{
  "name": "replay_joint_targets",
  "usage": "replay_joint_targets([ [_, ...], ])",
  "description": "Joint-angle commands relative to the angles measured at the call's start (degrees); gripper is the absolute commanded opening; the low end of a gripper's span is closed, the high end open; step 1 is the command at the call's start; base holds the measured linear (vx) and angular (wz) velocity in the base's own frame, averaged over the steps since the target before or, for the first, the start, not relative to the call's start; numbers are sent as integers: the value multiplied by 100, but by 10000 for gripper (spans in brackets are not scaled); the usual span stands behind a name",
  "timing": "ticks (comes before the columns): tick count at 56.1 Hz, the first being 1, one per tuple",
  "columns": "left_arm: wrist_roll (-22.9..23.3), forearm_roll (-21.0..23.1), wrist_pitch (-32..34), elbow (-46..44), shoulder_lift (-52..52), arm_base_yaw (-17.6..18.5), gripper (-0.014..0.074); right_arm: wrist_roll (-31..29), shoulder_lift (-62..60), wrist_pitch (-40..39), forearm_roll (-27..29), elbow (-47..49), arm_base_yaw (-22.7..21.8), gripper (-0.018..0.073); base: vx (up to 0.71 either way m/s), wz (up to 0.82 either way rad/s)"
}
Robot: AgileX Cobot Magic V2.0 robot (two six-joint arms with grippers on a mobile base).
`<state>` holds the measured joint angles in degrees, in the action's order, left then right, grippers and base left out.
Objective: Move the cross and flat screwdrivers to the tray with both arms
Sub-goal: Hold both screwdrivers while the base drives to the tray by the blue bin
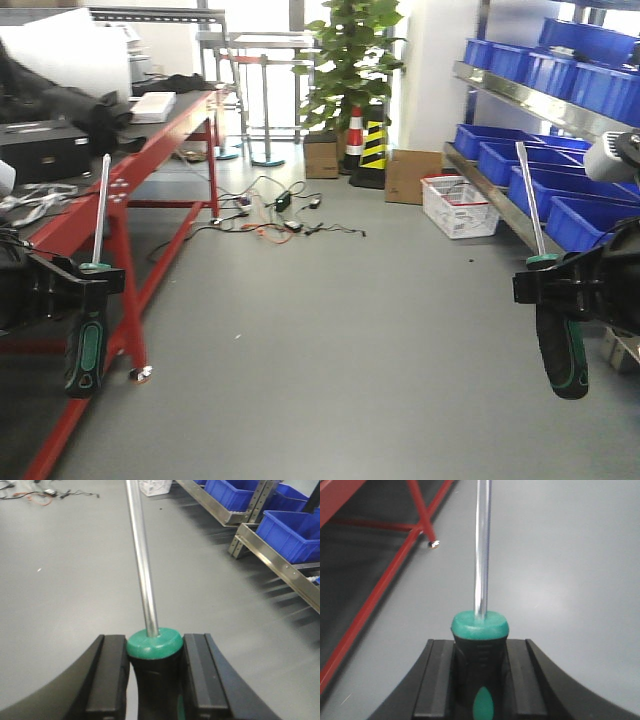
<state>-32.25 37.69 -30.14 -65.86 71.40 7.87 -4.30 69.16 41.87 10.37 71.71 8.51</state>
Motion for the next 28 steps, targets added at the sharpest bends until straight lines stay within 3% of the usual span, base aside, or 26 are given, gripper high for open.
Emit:
replay_joint_targets([
  [1,15,194,368,-149,-162,32,-1,-30,-142,-487,52,223,-13,-8,49,-29],
  [28,15,194,368,-149,-162,32,-1,-30,-142,-487,52,223,-13,-8,45,-49],
])
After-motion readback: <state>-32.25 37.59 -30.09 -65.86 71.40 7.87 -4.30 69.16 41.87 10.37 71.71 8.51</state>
